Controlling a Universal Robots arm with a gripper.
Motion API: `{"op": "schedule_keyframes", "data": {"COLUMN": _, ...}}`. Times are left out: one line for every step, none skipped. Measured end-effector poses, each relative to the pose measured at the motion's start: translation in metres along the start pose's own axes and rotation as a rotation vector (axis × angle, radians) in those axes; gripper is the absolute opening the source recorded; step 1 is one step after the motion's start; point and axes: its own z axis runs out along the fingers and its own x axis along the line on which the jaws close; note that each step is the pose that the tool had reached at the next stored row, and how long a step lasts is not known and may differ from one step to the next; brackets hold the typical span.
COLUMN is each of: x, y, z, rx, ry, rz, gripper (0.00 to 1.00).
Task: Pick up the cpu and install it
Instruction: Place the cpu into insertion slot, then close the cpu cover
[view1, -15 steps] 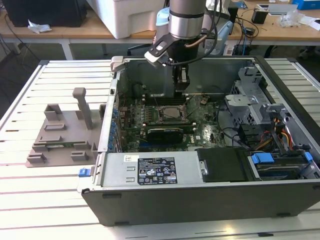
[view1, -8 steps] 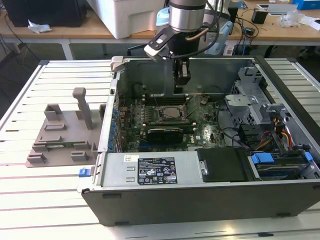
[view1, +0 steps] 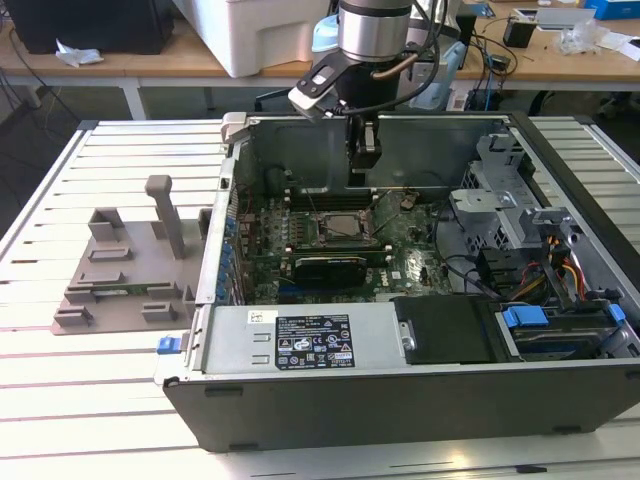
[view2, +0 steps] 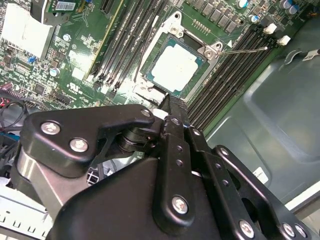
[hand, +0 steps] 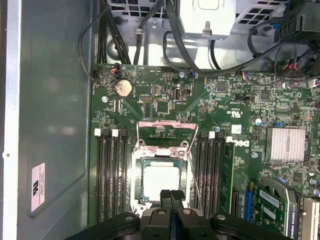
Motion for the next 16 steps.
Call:
{"op": "schedule_keyframes", "data": {"x": 0.0000, "y": 0.0000, "z": 0.0000, "rx": 0.0000, "ry": 0.0000, "rz": 0.000, "gripper": 0.11}}
{"op": "schedule_keyframes", "data": {"x": 0.0000, "y": 0.0000, "z": -0.0001, "rx": 0.0000, "ry": -0.0001, "rz": 0.000, "gripper": 0.11}}
{"op": "schedule_keyframes", "data": {"x": 0.0000, "y": 0.0000, "z": -0.0001, "rx": 0.0000, "ry": 0.0000, "rz": 0.000, "gripper": 0.11}}
{"op": "schedule_keyframes", "data": {"x": 0.0000, "y": 0.0000, "z": -0.0001, "rx": 0.0000, "ry": 0.0000, "rz": 0.000, "gripper": 0.11}}
{"op": "schedule_keyframes", "data": {"x": 0.0000, "y": 0.0000, "z": -0.0001, "rx": 0.0000, "ry": 0.0000, "rz": 0.000, "gripper": 0.11}}
{"op": "schedule_keyframes", "data": {"x": 0.0000, "y": 0.0000, "z": -0.0002, "rx": 0.0000, "ry": -0.0001, "rz": 0.000, "gripper": 0.11}}
{"op": "schedule_keyframes", "data": {"x": 0.0000, "y": 0.0001, "z": -0.0002, "rx": 0.0000, "ry": -0.0001, "rz": 0.000, "gripper": 0.11}}
{"op": "schedule_keyframes", "data": {"x": -0.0001, "y": 0.0015, "z": -0.0002, "rx": 0.0000, "ry": -0.0001, "rz": 0.000, "gripper": 0.11}}
{"op": "schedule_keyframes", "data": {"x": -0.0002, "y": 0.0075, "z": -0.0003, "rx": 0.0002, "ry": -0.0001, "rz": 0.000, "gripper": 0.11}}
{"op": "schedule_keyframes", "data": {"x": -0.0003, "y": 0.0106, "z": -0.0003, "rx": 0.0003, "ry": -0.0001, "rz": 0.000, "gripper": 0.11}}
{"op": "schedule_keyframes", "data": {"x": -0.0004, "y": 0.0127, "z": -0.0003, "rx": 0.0003, "ry": -0.0001, "rz": 0.000, "gripper": 0.11}}
{"op": "schedule_keyframes", "data": {"x": -0.0004, "y": 0.0151, "z": -0.0003, "rx": 0.0004, "ry": -0.0001, "rz": 0.000, "gripper": 0.11}}
{"op": "schedule_keyframes", "data": {"x": -0.0004, "y": 0.0174, "z": -0.0003, "rx": 0.0005, "ry": 0.0000, "rz": 0.000, "gripper": 0.11}}
{"op": "schedule_keyframes", "data": {"x": -0.0005, "y": 0.0210, "z": -0.0003, "rx": 0.0006, "ry": 0.0001, "rz": 0.000, "gripper": 0.11}}
{"op": "schedule_keyframes", "data": {"x": -0.0007, "y": 0.0256, "z": -0.0004, "rx": 0.0009, "ry": 0.0000, "rz": 0.000, "gripper": 0.11}}
{"op": "schedule_keyframes", "data": {"x": -0.0008, "y": 0.0322, "z": -0.0005, "rx": 0.0011, "ry": 0.0000, "rz": 0.000, "gripper": 0.11}}
